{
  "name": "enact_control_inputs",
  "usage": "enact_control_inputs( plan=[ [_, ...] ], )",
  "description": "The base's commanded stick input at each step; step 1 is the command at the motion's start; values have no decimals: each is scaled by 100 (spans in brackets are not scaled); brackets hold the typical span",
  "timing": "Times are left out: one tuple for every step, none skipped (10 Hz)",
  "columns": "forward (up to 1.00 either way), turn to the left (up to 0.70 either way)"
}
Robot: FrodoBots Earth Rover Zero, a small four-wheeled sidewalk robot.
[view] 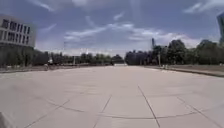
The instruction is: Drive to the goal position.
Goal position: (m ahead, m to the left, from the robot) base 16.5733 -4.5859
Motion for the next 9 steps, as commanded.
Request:
enact_control_inputs(
  plan=[
    [56, 0],
    [56, 0],
    [56, 0],
    [56, 0],
    [56, 0],
    [56, 0],
    [56, 0],
    [56, 0],
    [56, 0]
  ],
)
